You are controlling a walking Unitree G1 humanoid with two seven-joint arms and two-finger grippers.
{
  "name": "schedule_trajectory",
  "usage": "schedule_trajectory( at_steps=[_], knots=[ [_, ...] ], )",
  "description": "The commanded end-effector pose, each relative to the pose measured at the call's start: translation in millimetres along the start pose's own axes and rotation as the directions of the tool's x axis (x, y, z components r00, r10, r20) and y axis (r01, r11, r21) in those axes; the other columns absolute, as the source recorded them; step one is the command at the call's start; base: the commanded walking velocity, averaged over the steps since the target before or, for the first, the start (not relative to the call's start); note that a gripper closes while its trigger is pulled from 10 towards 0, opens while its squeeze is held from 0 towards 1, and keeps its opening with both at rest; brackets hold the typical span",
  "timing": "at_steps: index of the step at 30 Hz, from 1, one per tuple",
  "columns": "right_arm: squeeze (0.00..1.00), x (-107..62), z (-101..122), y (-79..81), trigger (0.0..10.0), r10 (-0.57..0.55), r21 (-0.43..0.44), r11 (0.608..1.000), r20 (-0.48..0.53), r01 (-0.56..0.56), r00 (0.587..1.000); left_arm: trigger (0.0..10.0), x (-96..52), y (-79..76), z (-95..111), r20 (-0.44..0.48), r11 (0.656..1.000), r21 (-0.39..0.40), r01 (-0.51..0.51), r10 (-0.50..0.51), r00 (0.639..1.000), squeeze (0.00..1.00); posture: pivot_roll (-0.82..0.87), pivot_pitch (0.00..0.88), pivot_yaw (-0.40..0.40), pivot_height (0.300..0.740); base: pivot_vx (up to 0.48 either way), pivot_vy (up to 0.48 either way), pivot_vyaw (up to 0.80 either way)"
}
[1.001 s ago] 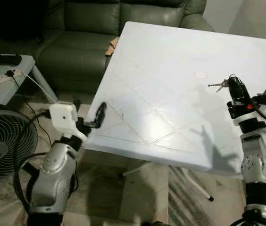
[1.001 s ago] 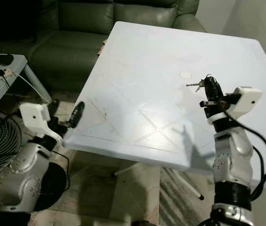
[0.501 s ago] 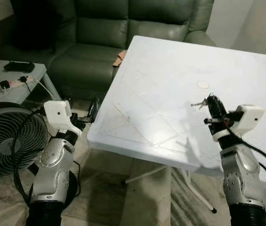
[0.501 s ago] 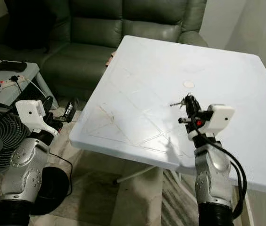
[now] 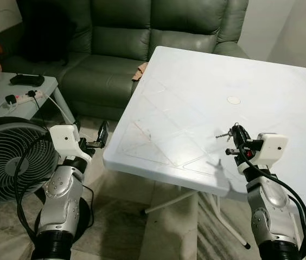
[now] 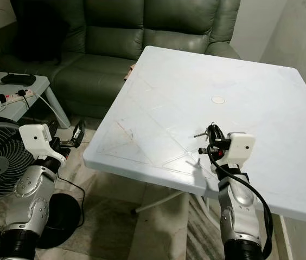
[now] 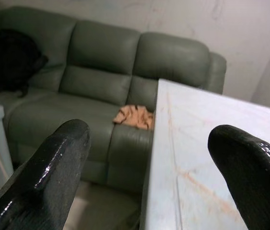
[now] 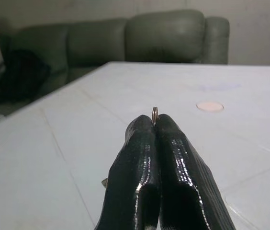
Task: Hang keys on a hook
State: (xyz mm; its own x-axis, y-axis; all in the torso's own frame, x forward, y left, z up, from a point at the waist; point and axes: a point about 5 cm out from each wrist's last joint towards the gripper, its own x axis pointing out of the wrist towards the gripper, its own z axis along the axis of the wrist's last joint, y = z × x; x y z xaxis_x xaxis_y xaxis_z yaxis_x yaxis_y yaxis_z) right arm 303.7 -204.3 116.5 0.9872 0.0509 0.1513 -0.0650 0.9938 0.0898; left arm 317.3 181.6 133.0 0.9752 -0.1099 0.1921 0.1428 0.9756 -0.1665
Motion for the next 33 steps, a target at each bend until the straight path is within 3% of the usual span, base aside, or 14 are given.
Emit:
schedule_trajectory(
  at_steps=[1,33],
  knots=[
    [0.00,3.7,1.4,2.2,10.0,0.006,-0.026,1.000,-0.003,-0.006,1.000,10.0,2.3,3.1,4.3,0.016,1.000,0.018,-0.002,0.002,1.000,0.00,-0.01,0.000,-0.015,0.740,0.000,0.000,0.00],
    [0.00,5.4,-1.2,3.2,10.0,0.005,-0.082,0.997,-0.029,-0.008,1.000,10.0,6.4,11.9,5.2,0.016,0.998,0.053,-0.014,0.013,1.000,0.00,-0.02,0.000,-0.022,0.740,0.000,0.000,-0.73]
  ],
)
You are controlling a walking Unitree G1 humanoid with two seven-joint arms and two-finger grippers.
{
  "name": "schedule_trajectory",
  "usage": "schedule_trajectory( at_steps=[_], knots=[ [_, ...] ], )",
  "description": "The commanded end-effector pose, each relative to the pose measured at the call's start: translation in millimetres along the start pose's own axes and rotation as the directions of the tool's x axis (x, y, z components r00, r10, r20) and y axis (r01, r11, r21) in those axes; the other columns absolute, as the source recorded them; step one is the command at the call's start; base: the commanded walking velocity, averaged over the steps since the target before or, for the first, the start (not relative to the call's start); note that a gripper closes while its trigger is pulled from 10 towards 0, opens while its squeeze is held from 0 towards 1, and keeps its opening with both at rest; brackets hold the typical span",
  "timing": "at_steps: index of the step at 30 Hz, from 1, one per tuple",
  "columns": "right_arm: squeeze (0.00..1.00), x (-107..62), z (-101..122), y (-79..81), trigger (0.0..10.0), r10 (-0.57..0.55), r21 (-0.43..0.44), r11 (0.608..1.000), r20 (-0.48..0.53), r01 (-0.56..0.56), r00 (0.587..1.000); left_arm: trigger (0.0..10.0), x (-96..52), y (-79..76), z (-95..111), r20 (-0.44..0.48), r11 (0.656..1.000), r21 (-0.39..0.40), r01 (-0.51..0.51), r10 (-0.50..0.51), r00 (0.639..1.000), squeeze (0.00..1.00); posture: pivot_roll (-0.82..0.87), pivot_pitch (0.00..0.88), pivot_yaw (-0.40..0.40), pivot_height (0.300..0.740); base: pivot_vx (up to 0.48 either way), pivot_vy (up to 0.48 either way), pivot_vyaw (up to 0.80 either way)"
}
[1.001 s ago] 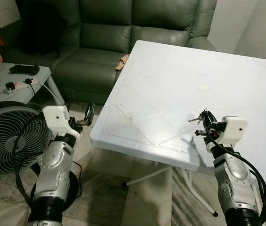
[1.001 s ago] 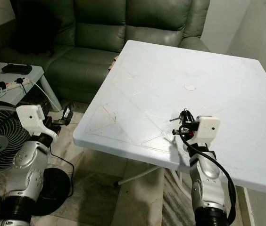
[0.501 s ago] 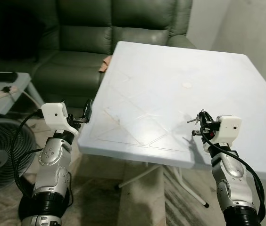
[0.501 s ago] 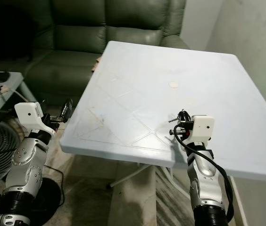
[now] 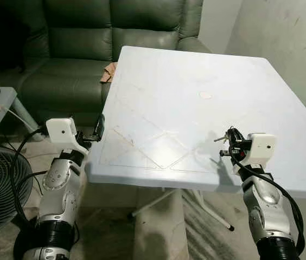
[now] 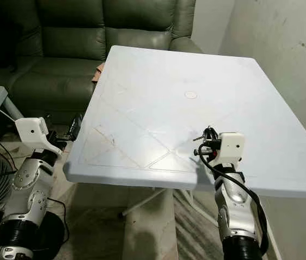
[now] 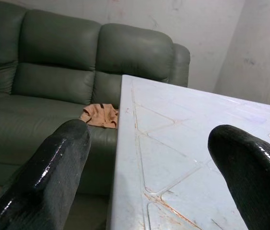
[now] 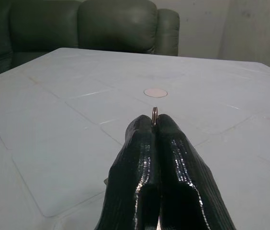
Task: Hang keys on a hook
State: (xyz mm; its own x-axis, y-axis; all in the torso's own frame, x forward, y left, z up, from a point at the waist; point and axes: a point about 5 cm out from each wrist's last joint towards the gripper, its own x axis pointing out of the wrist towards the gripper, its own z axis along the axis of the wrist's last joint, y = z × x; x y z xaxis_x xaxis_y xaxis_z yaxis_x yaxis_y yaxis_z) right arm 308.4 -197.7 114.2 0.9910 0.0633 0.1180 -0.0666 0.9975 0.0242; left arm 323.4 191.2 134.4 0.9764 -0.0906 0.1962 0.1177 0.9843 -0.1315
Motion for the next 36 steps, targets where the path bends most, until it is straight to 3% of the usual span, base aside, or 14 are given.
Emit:
schedule_trajectory(
  at_steps=[1,36],
  knots=[
    [0.00,0.7,2.6,-3.5,10.0,-0.005,-0.019,1.000,0.006,0.005,1.000,10.0,1.2,2.7,3.6,0.009,1.000,0.014,0.005,-0.005,1.000,0.00,-0.01,0.000,-0.021,0.740,0.000,0.000,-0.79],
    [0.00,-3.0,5.5,-11.6,10.0,-0.044,-0.036,0.998,0.012,0.044,0.999,10.0,6.7,2.8,12.0,0.021,1.000,0.024,0.016,-0.017,1.000,0.00,-0.03,0.000,-0.008,0.740,0.000,0.032,-0.79]
  ],
)
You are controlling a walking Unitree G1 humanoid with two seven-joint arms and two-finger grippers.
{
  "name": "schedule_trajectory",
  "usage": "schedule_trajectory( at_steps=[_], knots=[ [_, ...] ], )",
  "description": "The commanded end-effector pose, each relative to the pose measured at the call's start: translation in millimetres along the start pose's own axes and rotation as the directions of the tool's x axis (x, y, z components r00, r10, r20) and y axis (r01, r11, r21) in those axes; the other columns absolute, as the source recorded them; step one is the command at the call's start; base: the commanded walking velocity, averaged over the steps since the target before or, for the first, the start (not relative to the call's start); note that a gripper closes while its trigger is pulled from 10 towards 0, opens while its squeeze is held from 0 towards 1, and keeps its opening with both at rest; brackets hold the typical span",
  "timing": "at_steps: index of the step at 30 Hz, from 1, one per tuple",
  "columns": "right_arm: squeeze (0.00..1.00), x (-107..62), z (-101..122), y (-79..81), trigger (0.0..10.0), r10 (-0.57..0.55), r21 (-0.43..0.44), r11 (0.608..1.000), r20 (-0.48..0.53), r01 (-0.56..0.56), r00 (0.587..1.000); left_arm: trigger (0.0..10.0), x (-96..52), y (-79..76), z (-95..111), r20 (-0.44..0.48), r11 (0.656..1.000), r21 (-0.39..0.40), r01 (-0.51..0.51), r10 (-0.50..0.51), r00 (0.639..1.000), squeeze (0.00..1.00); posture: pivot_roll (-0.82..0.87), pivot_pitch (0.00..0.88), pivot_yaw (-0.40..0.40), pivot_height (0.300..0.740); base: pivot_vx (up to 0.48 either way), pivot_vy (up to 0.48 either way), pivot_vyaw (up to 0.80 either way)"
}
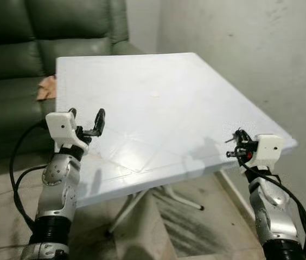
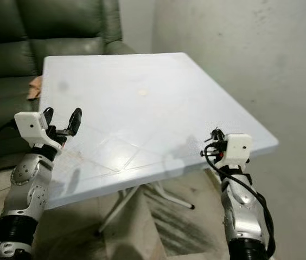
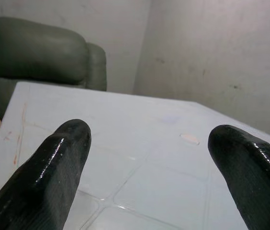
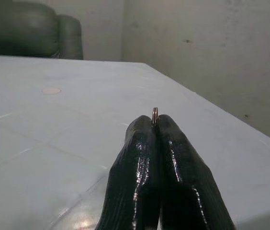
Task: Hang keys on a hook
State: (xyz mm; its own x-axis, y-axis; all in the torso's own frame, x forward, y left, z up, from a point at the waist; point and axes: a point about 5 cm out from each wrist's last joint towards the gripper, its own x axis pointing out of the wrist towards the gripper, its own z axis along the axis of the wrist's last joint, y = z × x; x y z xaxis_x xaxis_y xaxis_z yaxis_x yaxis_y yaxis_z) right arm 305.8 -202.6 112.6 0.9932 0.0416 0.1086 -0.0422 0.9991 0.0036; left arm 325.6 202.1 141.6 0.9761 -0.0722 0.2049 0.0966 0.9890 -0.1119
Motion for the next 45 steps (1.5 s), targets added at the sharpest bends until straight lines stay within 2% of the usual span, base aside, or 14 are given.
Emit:
schedule_trajectory(
  at_steps=[1,45],
  knots=[
    [0.00,-0.1,6,-7.3,10.0,-0.023,-0.013,1.000,0.021,0.024,1.000,10.0,4.0,-7.3,4,0.009,0.999,0.000,0.034,-0.034,0.999,0.00,-0.03,0.000,-0.006,0.740,0.000,0.000,-0.79],
    [0.00,-7.6,7,-18.3,10.0,-0.029,-0.046,0.999,0.011,0.029,1.000,10.0,-0.4,-5.3,4,-0.005,0.997,0.018,0.070,-0.070,0.998,0.00,-0.03,0.000,-0.001,0.740,0.000,0.000,-0.79]
  ],
)
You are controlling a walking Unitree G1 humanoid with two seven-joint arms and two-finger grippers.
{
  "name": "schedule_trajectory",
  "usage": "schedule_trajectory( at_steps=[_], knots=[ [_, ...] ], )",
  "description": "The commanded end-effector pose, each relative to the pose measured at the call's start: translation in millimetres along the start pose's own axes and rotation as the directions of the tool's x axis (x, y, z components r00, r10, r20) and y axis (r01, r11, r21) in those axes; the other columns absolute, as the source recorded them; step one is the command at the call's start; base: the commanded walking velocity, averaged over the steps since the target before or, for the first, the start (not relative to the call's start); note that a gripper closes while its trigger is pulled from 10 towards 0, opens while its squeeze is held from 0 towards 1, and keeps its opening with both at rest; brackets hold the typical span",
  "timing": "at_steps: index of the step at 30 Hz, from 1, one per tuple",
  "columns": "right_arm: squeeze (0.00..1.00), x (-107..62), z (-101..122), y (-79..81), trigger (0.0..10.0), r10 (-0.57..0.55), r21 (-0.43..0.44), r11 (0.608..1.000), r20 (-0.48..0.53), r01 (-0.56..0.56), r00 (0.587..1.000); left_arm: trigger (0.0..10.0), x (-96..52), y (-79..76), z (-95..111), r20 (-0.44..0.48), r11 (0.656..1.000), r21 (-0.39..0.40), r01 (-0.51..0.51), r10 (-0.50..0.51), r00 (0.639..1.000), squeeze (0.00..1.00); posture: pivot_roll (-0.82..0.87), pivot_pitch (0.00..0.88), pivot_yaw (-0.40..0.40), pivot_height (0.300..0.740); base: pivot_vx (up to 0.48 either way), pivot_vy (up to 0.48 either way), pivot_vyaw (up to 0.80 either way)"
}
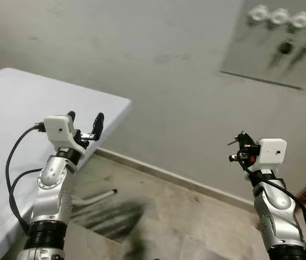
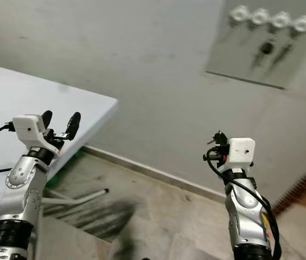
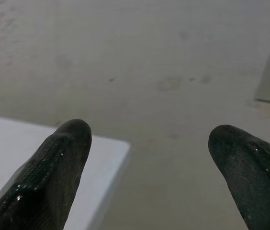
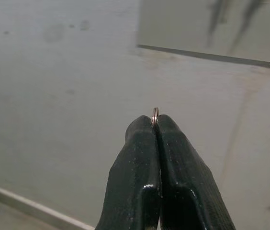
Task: Hang keys on a hook
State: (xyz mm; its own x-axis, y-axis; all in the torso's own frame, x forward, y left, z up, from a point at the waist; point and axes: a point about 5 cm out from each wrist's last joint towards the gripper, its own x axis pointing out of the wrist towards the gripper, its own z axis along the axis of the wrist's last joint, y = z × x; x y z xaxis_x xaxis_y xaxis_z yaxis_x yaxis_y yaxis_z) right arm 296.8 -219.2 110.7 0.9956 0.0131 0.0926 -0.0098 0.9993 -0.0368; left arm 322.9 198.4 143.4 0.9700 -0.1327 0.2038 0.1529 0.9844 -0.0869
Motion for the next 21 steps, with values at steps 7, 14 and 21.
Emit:
schedule_trajectory(
  at_steps=[7,14,21],
  knots=[
    [0.00,1.1,7.1,-3.6,10.0,0.000,-0.007,1.000,0.025,0.001,1.000,10.0,1.0,-1.8,0.4,-0.006,1.000,-0.002,0.013,-0.013,1.000,0.00,-0.03,0.000,-0.002,0.740,0.000,0.000,-0.78],
    [0.00,0.3,8.2,-4.7,10.0,-0.021,0.014,1.000,0.030,0.020,0.999,10.0,0.8,-2.9,-1.6,-0.021,1.000,-0.008,0.010,-0.011,1.000,0.00,-0.04,0.000,-0.003,0.740,0.000,0.000,-0.29],
    [0.00,-1.4,7.1,-6.7,10.0,-0.026,0.034,0.999,0.015,0.025,1.000,10.0,1.2,-2.9,-3.1,-0.042,0.999,-0.044,-0.007,0.005,0.999,0.00,-0.04,0.000,-0.003,0.740,0.000,0.000,0.00]
  ],
)
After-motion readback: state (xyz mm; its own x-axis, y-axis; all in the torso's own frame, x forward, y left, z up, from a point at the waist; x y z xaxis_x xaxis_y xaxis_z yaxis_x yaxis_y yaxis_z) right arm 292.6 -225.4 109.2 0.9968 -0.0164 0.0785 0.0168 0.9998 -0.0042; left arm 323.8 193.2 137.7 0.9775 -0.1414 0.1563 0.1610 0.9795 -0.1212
